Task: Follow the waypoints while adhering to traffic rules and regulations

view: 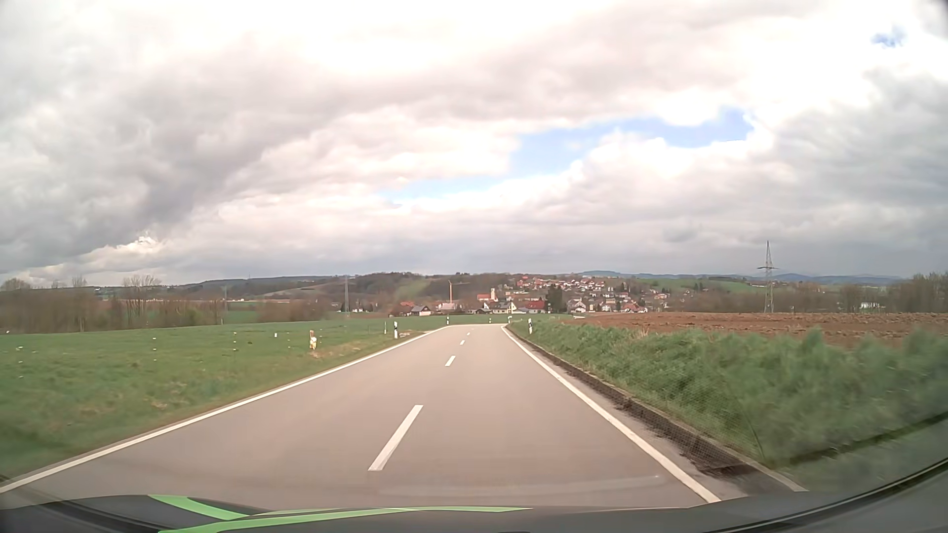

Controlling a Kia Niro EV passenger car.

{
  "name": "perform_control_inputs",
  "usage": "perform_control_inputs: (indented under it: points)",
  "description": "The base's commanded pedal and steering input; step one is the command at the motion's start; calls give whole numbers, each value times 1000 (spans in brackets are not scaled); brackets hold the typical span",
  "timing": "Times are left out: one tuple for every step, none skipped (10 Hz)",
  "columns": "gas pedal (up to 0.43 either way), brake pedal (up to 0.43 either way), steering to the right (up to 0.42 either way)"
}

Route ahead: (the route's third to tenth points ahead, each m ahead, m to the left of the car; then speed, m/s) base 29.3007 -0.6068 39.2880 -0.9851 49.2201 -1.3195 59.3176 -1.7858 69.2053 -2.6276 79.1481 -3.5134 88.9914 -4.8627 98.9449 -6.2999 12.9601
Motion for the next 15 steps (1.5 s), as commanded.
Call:
perform_control_inputs:
  points:
    - [138, 0, 8]
    - [138, 0, 7]
    - [150, 0, 6]
    - [150, 0, 5]
    - [150, 0, 4]
    - [150, 0, 4]
    - [150, 0, 4]
    - [150, 0, 4]
    - [150, 0, 4]
    - [150, 0, 4]
    - [150, 0, 4]
    - [150, 0, 4]
    - [150, 0, 3]
    - [150, 0, 4]
    - [150, 0, 4]
